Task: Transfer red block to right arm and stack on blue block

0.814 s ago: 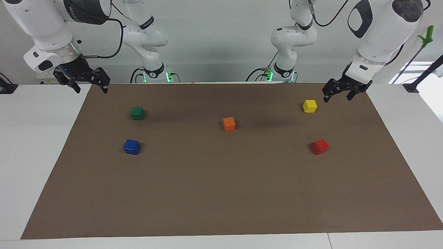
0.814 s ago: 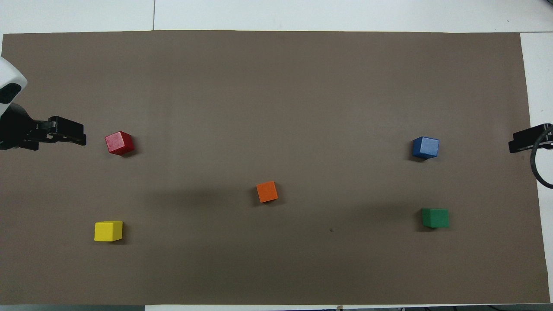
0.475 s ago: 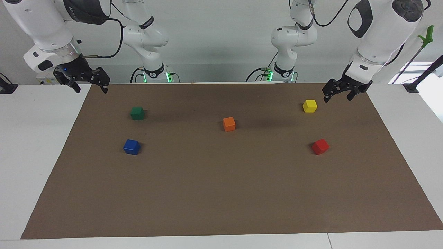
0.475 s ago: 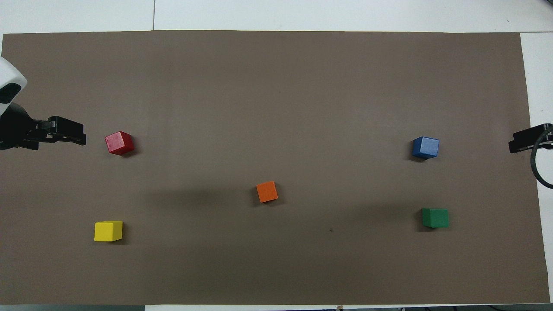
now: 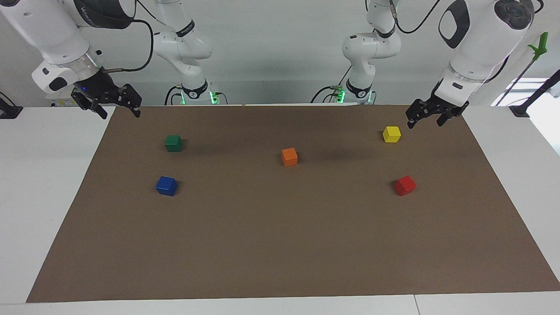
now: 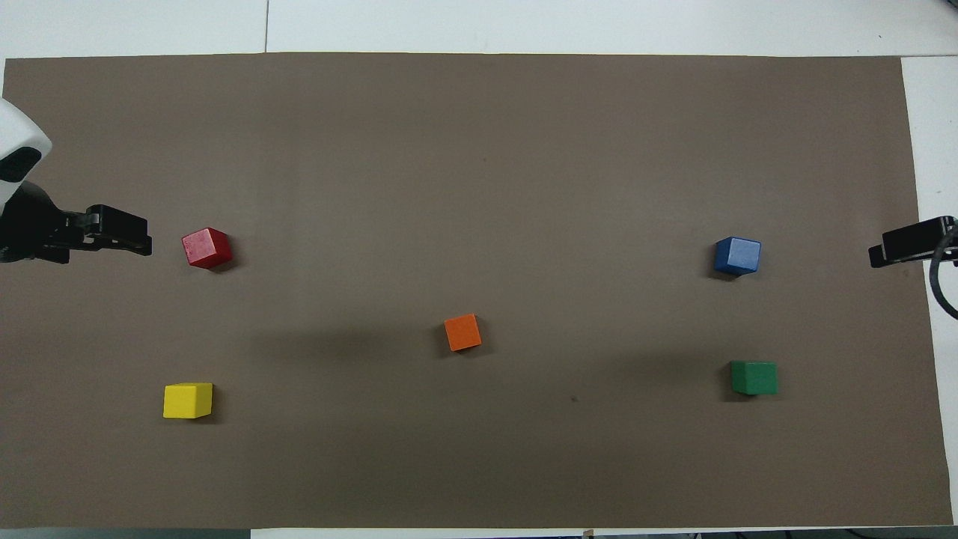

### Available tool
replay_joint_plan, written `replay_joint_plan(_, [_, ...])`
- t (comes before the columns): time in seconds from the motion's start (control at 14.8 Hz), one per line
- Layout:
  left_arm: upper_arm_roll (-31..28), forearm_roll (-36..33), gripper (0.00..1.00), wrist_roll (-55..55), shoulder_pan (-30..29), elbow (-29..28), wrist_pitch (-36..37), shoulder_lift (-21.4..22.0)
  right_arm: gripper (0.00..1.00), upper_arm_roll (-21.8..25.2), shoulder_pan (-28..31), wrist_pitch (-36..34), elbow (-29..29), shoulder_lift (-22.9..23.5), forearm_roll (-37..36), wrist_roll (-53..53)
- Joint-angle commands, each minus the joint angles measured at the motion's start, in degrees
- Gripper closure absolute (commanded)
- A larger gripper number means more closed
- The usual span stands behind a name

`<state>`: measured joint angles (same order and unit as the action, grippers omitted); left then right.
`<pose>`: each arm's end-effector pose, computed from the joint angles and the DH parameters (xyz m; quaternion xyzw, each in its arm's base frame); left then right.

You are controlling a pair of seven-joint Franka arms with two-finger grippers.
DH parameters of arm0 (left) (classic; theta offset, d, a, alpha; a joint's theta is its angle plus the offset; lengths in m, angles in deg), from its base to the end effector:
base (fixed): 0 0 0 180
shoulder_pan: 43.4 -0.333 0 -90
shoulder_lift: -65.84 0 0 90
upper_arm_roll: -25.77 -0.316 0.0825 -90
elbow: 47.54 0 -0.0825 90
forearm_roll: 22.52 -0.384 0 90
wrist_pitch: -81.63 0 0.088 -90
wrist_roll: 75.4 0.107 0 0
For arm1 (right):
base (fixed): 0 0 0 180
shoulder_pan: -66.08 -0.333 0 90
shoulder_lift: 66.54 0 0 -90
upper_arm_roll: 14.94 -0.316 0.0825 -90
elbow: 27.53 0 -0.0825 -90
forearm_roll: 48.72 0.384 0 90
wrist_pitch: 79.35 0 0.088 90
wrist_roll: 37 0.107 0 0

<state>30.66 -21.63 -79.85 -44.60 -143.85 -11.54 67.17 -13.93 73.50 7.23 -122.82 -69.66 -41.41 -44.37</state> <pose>0.5482 -0.0374 0.5899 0.9998 0.0072 -0.0163 0.0056 0.5256 -0.0637 0.6068 -0.9967 0.0085 0.0394 0.0703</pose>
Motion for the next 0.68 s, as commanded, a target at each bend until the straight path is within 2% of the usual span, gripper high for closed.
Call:
replay_joint_plan(0.0, [-0.6, 0.2, 0.00, -0.6, 0.1, -2.0, -3.9, -0.4, 0.00, -0.2, 3.6, 3.4, -8.5, -5.2, 9.4, -2.4])
replay_joint_plan(0.2, [-0.7, -0.1, 0.00, -1.3, -0.4, -4.5, -10.8, -4.7, 0.00, -0.1, 5.5, 8.2, -16.7, -8.1, 20.5, -8.6])
replay_joint_plan(0.47, [-0.7, -0.9, 0.00, -0.9, -1.9, -14.3, -25.6, -6.6, 0.00, -0.1, 7.4, 7.9, -21.9, -9.3, 34.7, -13.3])
replay_joint_plan(0.61, [-0.7, -0.9, 0.00, -0.8, -2.7, -16.5, -31.4, -8.6, 0.00, -0.1, 8.4, 7.5, -26.3, -9.3, 43.8, -19.0])
